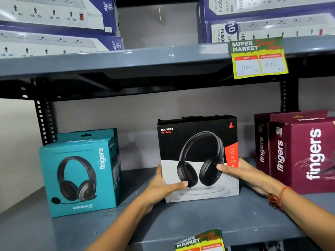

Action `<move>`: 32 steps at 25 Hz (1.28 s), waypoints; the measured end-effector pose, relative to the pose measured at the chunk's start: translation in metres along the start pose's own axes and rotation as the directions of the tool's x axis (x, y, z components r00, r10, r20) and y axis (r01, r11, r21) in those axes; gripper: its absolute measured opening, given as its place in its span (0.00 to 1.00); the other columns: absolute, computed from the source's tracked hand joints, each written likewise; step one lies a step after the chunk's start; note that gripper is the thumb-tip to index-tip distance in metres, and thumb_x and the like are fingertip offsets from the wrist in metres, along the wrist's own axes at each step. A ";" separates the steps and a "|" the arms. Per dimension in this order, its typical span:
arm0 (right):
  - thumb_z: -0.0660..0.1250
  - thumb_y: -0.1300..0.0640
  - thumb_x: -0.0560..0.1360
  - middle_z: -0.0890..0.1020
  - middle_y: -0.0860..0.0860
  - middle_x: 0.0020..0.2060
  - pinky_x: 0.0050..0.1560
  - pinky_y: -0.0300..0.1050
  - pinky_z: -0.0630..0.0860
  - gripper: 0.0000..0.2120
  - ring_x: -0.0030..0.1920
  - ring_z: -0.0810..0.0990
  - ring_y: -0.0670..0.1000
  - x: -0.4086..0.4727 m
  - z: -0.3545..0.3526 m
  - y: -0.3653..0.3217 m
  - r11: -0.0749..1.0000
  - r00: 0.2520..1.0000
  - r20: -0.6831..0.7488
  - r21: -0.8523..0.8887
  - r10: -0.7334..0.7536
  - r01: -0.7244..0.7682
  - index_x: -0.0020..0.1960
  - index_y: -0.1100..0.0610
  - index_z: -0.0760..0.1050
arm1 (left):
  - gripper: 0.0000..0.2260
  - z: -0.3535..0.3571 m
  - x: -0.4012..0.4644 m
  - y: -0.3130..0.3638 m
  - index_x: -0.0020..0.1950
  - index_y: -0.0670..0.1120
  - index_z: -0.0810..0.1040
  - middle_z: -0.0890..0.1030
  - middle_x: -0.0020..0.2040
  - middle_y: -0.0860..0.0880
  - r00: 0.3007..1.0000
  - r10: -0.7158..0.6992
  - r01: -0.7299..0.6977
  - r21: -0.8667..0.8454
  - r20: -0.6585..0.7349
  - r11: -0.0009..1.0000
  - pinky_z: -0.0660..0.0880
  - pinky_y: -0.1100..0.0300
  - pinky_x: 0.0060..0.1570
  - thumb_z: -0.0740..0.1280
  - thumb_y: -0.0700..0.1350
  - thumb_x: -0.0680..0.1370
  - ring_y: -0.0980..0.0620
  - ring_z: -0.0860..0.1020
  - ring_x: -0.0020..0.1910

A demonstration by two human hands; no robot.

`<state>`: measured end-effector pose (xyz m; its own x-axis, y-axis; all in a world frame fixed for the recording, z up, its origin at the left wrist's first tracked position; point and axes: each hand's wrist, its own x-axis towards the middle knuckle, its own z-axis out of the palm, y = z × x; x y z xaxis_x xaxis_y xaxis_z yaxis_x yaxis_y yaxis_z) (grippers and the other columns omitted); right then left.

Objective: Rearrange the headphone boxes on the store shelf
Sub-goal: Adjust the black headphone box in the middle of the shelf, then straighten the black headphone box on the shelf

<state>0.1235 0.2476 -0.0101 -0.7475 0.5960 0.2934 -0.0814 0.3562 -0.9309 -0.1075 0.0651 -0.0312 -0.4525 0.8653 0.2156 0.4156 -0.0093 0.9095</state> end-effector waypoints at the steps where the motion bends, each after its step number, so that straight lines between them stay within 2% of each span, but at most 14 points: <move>1: 0.77 0.52 0.71 0.86 0.49 0.60 0.66 0.46 0.75 0.27 0.63 0.83 0.48 -0.004 0.001 -0.001 1.000 1.000 -0.003 0.005 0.007 -0.007 0.68 0.53 0.75 | 0.39 0.000 -0.005 0.002 0.71 0.56 0.64 0.79 0.60 0.63 1.000 0.011 -0.011 0.000 0.003 1.000 0.74 0.69 0.52 0.82 0.50 0.67 0.67 0.76 0.58; 3: 0.80 0.48 0.68 0.86 0.51 0.60 0.66 0.47 0.75 0.32 0.64 0.83 0.50 -0.008 0.002 -0.003 1.000 1.000 -0.016 -0.013 0.025 -0.025 0.68 0.55 0.75 | 0.39 0.000 -0.011 0.006 0.72 0.55 0.64 0.79 0.60 0.62 1.000 0.018 -0.018 -0.025 0.008 1.000 0.74 0.68 0.56 0.82 0.49 0.67 0.65 0.77 0.59; 5: 0.80 0.40 0.59 0.83 0.53 0.65 0.66 0.47 0.75 0.45 0.67 0.80 0.51 -0.011 0.010 -0.007 0.999 0.986 -0.165 -0.031 -0.026 0.021 0.72 0.53 0.71 | 0.38 -0.003 -0.020 0.012 0.72 0.56 0.65 0.79 0.62 0.61 0.999 0.035 -0.034 -0.058 0.013 0.998 0.73 0.65 0.59 0.81 0.50 0.68 0.62 0.77 0.61; 6: 0.79 0.36 0.57 0.77 0.52 0.71 0.70 0.49 0.72 0.52 0.72 0.75 0.50 -0.014 0.018 -0.011 0.996 0.949 -0.304 -0.046 -0.088 0.077 0.76 0.51 0.65 | 0.38 -0.005 -0.027 0.016 0.73 0.58 0.65 0.78 0.65 0.62 0.998 0.063 -0.063 -0.040 -0.005 0.997 0.73 0.63 0.61 0.81 0.54 0.67 0.59 0.76 0.65; 8: 0.75 0.32 0.59 0.62 0.48 0.81 0.79 0.51 0.59 0.59 0.80 0.61 0.47 -0.020 0.038 -0.024 0.966 0.767 -0.588 -0.172 -0.256 0.191 0.82 0.47 0.53 | 0.46 -0.017 -0.047 0.023 0.78 0.59 0.59 0.69 0.75 0.58 0.973 0.197 -0.185 0.100 -0.123 0.978 0.68 0.57 0.70 0.76 0.65 0.65 0.55 0.67 0.75; 11: 0.71 0.40 0.68 0.58 0.50 0.81 0.81 0.53 0.55 0.49 0.82 0.56 0.50 -0.036 0.088 -0.055 0.775 0.456 -0.628 -0.480 -0.631 0.412 0.82 0.53 0.53 | 0.44 -0.054 -0.080 0.031 0.81 0.57 0.56 0.59 0.80 0.58 0.774 0.534 -0.429 0.338 -0.341 0.838 0.59 0.59 0.75 0.73 0.64 0.71 0.60 0.59 0.78; 13: 0.72 0.47 0.70 0.61 0.54 0.79 0.80 0.55 0.57 0.44 0.81 0.59 0.56 -0.040 0.144 -0.082 0.599 0.376 -0.470 -0.561 -0.799 0.572 0.80 0.54 0.56 | 0.42 -0.095 -0.096 0.027 0.81 0.53 0.56 0.57 0.82 0.54 0.591 0.690 -0.477 0.509 -0.418 0.717 0.55 0.61 0.77 0.72 0.61 0.73 0.58 0.55 0.80; 15: 0.73 0.49 0.70 0.64 0.53 0.78 0.79 0.51 0.58 0.41 0.80 0.62 0.55 -0.033 0.202 -0.101 0.503 0.412 -0.290 -0.547 -0.864 0.669 0.78 0.52 0.59 | 0.47 -0.141 -0.105 0.013 0.82 0.48 0.51 0.52 0.83 0.48 0.453 0.742 -0.402 0.630 -0.494 0.664 0.48 0.61 0.78 0.72 0.61 0.71 0.54 0.50 0.82; 16: 0.73 0.47 0.71 0.65 0.51 0.78 0.79 0.46 0.58 0.40 0.80 0.62 0.52 -0.024 0.228 -0.108 0.523 0.487 -0.218 -0.527 -0.845 0.671 0.78 0.51 0.59 | 0.51 -0.164 -0.107 0.003 0.82 0.46 0.49 0.49 0.83 0.45 0.435 0.722 -0.338 0.646 -0.537 0.684 0.45 0.60 0.78 0.73 0.63 0.69 0.53 0.47 0.82; 19: 0.74 0.39 0.69 0.56 0.45 0.82 0.80 0.44 0.54 0.50 0.81 0.54 0.45 0.019 0.281 -0.113 0.773 0.853 -0.031 -0.442 -0.520 0.455 0.82 0.48 0.51 | 0.63 -0.220 -0.100 -0.032 0.82 0.46 0.40 0.45 0.83 0.45 0.601 0.452 -0.151 0.461 -0.659 0.874 0.45 0.53 0.79 0.80 0.62 0.63 0.50 0.44 0.82; 21: 0.76 0.36 0.66 0.55 0.45 0.82 0.79 0.46 0.57 0.55 0.81 0.56 0.45 0.049 0.301 -0.102 0.914 0.973 0.077 -0.334 -0.219 0.232 0.82 0.45 0.47 | 0.67 -0.251 -0.088 -0.060 0.82 0.50 0.41 0.54 0.83 0.45 0.766 0.248 -0.098 0.273 -0.594 0.957 0.54 0.45 0.78 0.84 0.58 0.57 0.45 0.55 0.81; 24: 0.76 0.51 0.73 0.77 0.43 0.69 0.60 0.33 0.77 0.32 0.62 0.78 0.37 0.070 0.319 -0.084 0.997 0.972 0.229 -0.042 -0.046 0.057 0.71 0.43 0.64 | 0.66 -0.278 -0.083 -0.083 0.80 0.52 0.53 0.77 0.70 0.49 0.933 0.022 -0.030 -0.019 -0.359 0.999 0.76 0.51 0.64 0.85 0.60 0.49 0.52 0.78 0.66; 26: 0.75 0.57 0.74 0.85 0.43 0.60 0.57 0.37 0.80 0.24 0.58 0.84 0.42 0.076 0.328 -0.076 0.998 0.967 0.253 0.063 -0.032 0.017 0.66 0.43 0.72 | 0.58 -0.285 -0.081 -0.088 0.77 0.51 0.61 0.83 0.62 0.52 0.983 -0.033 0.016 -0.094 -0.183 0.995 0.79 0.63 0.52 0.85 0.56 0.52 0.57 0.83 0.56; 32: 0.76 0.57 0.72 0.87 0.49 0.59 0.60 0.47 0.81 0.22 0.58 0.86 0.49 0.083 0.341 -0.066 0.990 0.982 0.188 0.137 -0.016 -0.010 0.64 0.46 0.75 | 0.45 -0.295 -0.077 -0.091 0.73 0.54 0.68 0.84 0.61 0.54 0.998 -0.054 0.051 -0.085 -0.039 0.995 0.78 0.58 0.59 0.84 0.56 0.59 0.55 0.82 0.59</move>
<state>-0.1580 0.0284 0.0019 -0.8568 0.4443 0.2619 -0.1634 0.2479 -0.9549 -0.3427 -0.1485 -0.0257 -0.5045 0.8446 0.1794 0.3237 -0.0076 0.9461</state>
